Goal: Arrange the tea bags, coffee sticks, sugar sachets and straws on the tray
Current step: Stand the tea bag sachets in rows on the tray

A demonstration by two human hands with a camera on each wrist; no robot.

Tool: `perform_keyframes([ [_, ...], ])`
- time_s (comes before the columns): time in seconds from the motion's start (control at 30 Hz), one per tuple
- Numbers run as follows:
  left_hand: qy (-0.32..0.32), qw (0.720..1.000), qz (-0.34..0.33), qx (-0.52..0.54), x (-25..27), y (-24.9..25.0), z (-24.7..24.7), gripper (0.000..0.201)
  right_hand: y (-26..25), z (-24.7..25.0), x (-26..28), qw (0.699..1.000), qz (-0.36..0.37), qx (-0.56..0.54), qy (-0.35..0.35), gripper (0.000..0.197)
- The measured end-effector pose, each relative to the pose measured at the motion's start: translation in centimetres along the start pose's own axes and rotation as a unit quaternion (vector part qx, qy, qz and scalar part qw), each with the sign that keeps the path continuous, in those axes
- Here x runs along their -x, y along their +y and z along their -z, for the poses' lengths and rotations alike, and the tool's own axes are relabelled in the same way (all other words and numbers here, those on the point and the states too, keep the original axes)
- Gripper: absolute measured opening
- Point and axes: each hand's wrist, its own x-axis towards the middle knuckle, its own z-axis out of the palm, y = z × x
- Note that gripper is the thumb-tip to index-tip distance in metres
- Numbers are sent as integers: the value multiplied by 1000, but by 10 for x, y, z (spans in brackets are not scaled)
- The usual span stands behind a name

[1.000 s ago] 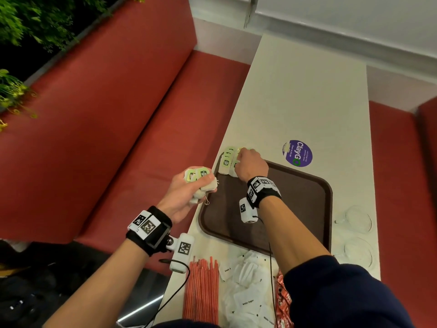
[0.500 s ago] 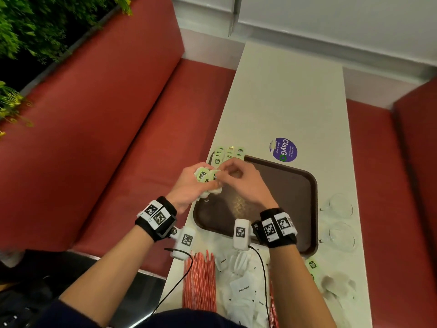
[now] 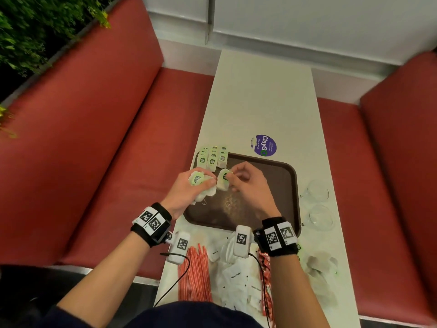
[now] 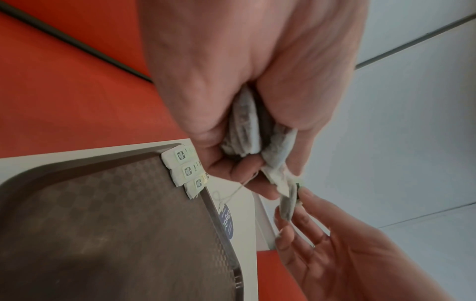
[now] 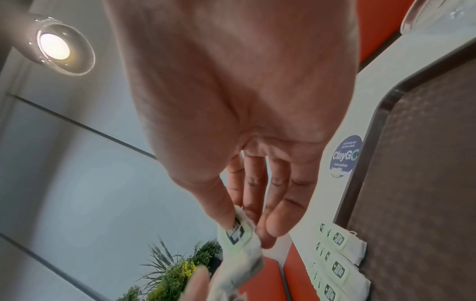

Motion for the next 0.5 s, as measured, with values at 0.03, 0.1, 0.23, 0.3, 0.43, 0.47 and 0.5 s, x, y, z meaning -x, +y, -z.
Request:
perform_keyframes([
  [0.03,-2,1000,2,-2,0,1,-2,25,0,0,2,1000,4,-2,8,11],
  [0.1,-2,1000,4,-12,-1,0,-4,31,1,-1,4,1000,6,-7,9,12],
  [0.23,9,998,-4,-56,-7,-9,-4,18,2,-1,4,1000,6,-9,-1,12],
  [0.3,23,998,-1,-57,-10,-11,-4,15,6,-1,1,1000,4,-11,-2,15],
  [0.43,55,998,4,-34,-18,-15,-3,19,17,-8,-7,1000,-19,-8,-21,21],
  [0.47,59,998,7,-31,-21,-16,-2,20,20,-11,-11,999,-26,-10,-18,19],
  [0.5,64,998,10,-24,-23,-17,-2,21,24,-13,-16,999,-34,-14,-10,16],
])
